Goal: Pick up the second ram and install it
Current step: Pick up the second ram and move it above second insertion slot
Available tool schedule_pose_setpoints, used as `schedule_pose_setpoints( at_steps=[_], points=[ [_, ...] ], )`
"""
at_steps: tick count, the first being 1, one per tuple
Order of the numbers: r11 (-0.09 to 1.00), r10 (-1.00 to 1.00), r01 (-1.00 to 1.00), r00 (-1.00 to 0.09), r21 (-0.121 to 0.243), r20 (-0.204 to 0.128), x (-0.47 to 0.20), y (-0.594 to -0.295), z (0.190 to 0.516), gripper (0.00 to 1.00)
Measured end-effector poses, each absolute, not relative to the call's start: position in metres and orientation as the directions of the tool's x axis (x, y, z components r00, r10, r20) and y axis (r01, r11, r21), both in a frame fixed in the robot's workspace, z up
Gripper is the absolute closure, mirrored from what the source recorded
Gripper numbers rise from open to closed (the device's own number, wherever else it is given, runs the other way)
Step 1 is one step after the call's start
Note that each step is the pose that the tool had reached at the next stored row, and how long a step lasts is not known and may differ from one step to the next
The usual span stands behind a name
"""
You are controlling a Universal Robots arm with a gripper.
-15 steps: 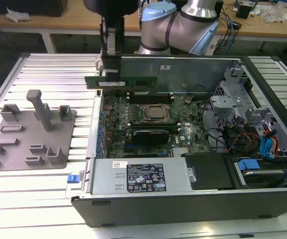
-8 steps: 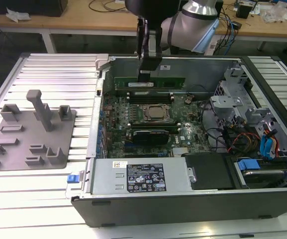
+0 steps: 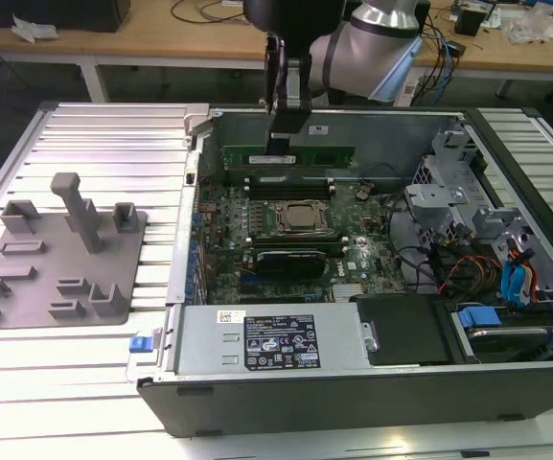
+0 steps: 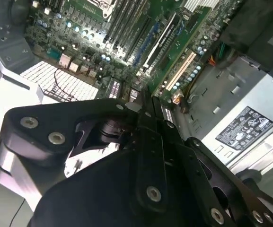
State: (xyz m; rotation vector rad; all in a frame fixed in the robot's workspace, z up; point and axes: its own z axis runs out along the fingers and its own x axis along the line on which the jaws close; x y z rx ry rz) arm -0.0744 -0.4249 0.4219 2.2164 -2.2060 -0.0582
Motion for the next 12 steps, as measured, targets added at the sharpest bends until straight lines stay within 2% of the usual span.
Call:
schedule_pose_setpoints(
  at_steps=[12],
  points=[
    [-0.005, -1.0, -0.999, 0.005, 0.036, -0.017, -0.068, -0.399, 0.385, 0.91]
  ],
)
